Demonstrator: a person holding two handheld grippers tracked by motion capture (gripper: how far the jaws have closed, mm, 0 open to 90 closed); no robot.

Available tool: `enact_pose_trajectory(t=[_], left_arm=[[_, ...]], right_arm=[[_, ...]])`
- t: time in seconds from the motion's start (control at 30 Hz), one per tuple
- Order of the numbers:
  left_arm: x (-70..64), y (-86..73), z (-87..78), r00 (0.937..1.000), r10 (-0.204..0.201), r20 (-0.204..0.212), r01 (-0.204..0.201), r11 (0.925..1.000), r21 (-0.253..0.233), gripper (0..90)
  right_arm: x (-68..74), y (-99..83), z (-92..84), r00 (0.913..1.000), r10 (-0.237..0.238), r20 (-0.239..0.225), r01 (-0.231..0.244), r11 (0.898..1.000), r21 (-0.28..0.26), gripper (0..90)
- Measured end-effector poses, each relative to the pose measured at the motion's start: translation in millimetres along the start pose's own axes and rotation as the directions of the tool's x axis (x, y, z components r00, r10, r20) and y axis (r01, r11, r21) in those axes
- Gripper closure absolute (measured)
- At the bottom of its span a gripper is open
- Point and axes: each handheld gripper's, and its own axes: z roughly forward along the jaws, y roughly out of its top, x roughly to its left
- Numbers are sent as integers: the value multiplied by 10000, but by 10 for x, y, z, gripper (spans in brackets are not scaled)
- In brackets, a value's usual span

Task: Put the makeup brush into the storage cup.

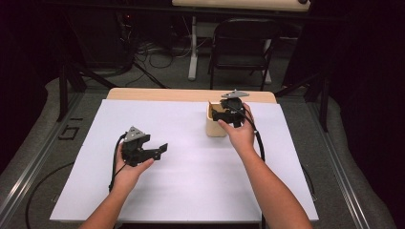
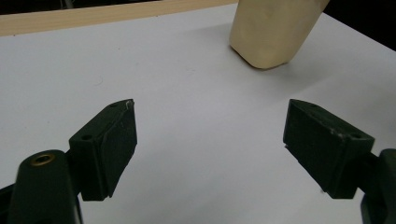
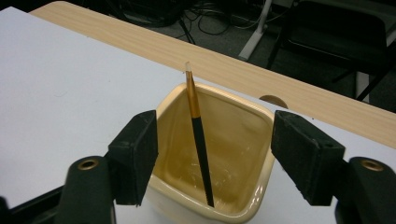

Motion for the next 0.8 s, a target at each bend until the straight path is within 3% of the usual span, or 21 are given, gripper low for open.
enact_pose_trajectory(t=[0.1,0.4,0.8], left_arm=[[4,0,0,10000,13,-24,-13,10000,30,178],[10,-1,2,10000,81,-36,-80,9999,114,177],[5,-3,1,9998,145,-112,-143,9998,145,177]], right_arm=[[12,-17,-16,9999,79,-133,-80,10000,-33,317],[33,-52,-82,9994,-348,17,348,9993,-143,281],[23,-144,-232,9993,-328,-165,323,9990,-321,277]])
